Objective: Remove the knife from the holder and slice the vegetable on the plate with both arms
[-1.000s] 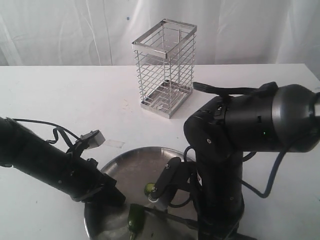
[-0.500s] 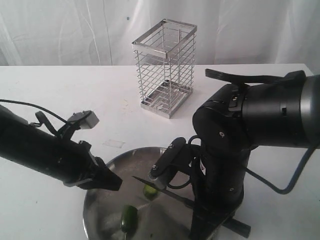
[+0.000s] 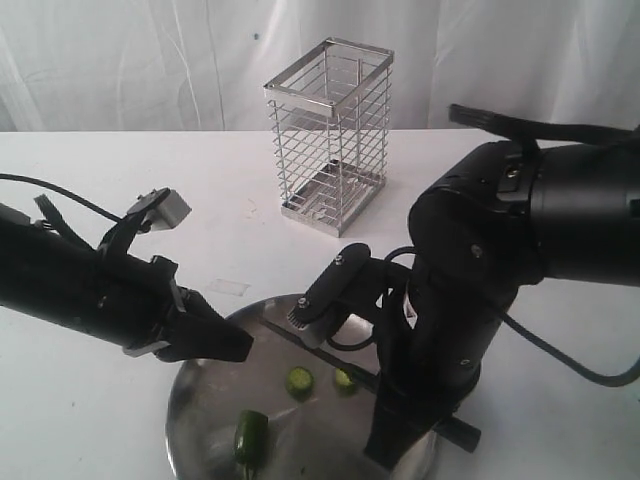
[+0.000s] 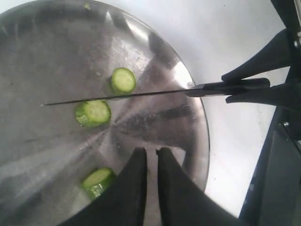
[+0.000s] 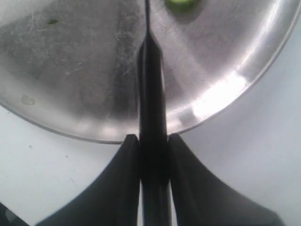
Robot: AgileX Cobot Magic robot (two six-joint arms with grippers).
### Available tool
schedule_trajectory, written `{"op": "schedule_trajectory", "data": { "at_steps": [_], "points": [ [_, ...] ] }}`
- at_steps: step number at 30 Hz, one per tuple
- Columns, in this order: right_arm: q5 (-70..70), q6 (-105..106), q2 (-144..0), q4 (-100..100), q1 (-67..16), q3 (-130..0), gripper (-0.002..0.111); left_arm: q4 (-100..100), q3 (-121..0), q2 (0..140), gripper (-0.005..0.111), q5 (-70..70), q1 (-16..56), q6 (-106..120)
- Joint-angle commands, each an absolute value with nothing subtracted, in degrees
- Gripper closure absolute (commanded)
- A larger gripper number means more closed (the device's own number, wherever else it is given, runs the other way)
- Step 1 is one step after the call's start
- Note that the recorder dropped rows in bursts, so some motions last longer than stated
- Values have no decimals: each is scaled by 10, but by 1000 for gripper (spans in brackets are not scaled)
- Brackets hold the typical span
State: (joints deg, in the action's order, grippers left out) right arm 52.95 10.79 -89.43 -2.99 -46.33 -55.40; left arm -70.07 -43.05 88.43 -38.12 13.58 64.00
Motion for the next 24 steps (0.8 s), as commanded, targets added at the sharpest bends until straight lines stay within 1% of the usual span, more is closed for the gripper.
{"op": "schedule_trajectory", "data": {
  "at_steps": [1, 7, 12, 19, 24],
  "points": [
    [522, 116, -885, -24, -462, -552, 105, -719, -427, 885, 91, -401, 140, 654],
    [480, 62, -889, -38, -462, -552, 105, -719, -427, 885, 91, -403, 140, 654],
    [441, 8, -932, -35, -462, -552, 105, -719, -427, 884, 91, -404, 139, 653],
    [373, 14, -991, 75, -462, -552, 105, -697, -427, 848, 91, -393, 139, 644],
    [345, 60, -1009, 162, -441, -552, 105, -666, -427, 827, 91, -374, 139, 616]
  ]
}}
